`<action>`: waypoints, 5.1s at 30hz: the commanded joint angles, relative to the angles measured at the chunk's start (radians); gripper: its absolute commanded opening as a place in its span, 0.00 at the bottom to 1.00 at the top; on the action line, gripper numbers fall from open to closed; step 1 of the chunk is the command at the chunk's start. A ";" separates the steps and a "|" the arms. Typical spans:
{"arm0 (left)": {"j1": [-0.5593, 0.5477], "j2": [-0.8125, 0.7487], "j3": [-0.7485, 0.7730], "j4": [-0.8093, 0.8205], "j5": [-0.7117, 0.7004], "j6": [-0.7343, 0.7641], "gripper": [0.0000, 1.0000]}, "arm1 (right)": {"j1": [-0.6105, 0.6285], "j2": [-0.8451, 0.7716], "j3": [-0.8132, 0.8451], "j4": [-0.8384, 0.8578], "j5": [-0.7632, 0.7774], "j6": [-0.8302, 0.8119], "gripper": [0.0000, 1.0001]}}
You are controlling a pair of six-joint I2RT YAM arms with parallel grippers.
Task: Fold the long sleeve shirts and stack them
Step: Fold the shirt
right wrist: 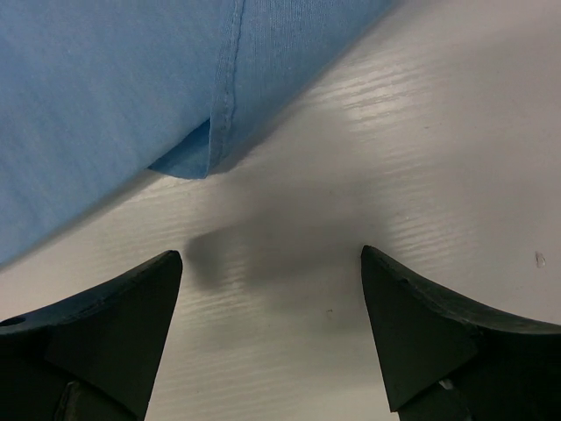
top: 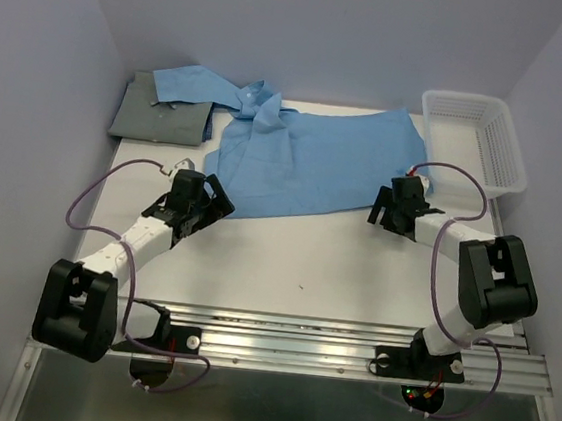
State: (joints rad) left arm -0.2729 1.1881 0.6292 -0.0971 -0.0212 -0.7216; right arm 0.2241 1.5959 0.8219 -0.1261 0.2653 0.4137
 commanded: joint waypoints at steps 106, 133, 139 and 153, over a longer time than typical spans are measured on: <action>0.190 0.151 -0.032 -0.092 -0.037 -0.084 0.99 | -0.146 -0.184 -0.075 -0.296 0.218 0.132 1.00; 0.235 0.272 0.593 0.002 0.346 0.232 0.99 | 0.011 -0.272 0.218 -0.211 -0.195 -0.093 1.00; 0.150 0.670 1.114 -0.094 0.343 0.407 0.99 | 0.011 -0.252 0.223 -0.221 -0.143 -0.111 1.00; 0.130 1.343 1.870 -0.012 0.153 0.499 0.99 | 0.020 -0.186 0.235 -0.293 -0.078 -0.121 1.00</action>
State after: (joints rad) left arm -0.1493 2.5164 2.4466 -0.2081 0.1764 -0.2371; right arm 0.2371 1.3880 1.0203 -0.3798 0.1413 0.3088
